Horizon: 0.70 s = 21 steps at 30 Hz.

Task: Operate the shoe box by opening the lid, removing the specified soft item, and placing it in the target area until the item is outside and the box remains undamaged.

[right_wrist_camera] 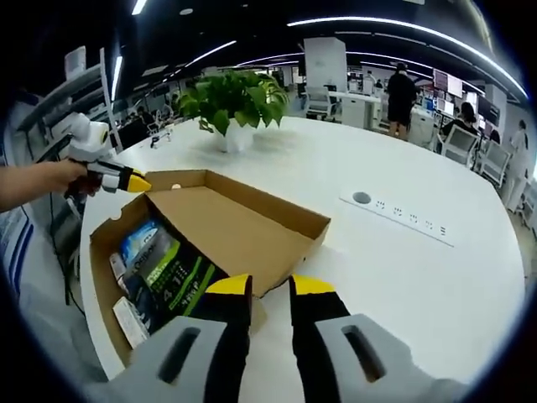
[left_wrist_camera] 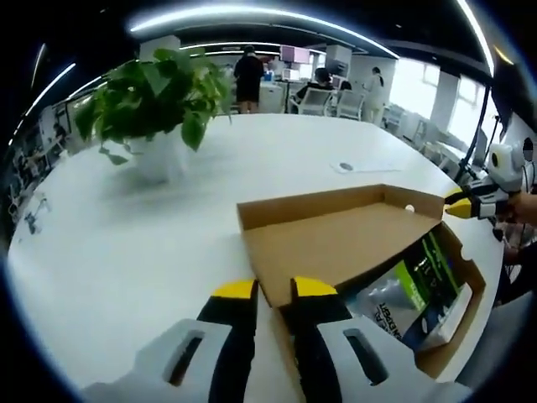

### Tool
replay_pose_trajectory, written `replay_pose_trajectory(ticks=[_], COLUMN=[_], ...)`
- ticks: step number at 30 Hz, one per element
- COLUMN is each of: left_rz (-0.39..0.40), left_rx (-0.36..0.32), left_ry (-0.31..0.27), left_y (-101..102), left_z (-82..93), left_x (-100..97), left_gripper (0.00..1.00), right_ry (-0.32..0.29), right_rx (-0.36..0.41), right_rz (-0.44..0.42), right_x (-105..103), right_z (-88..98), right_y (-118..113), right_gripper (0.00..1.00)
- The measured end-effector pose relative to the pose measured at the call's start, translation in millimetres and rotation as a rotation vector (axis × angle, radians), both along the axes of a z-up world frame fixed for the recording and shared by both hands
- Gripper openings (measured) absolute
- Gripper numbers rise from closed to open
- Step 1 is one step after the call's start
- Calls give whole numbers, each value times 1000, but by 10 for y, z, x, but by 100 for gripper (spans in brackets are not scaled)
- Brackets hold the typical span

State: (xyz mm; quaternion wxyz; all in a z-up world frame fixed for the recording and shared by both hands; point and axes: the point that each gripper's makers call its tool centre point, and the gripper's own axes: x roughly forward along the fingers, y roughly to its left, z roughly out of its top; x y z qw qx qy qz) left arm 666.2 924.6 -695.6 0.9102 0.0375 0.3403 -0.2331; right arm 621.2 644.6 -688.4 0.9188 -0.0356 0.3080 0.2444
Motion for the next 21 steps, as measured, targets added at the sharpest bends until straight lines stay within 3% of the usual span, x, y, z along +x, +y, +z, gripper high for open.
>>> replay_pose_trajectory(ticks=[8, 21], left_rz=[-22, -63], left_rx=[7, 16], left_ry=[-7, -9], left_y=[-41, -135], left_z=[79, 129], left_x=[-172, -438], left_gripper=[21, 21], right_ry=[-20, -14], right_rx=[-8, -21], right_rz=[10, 42], right_x=[-94, -302], right_z=[98, 112], right_y=[3, 90], right_gripper=[15, 17])
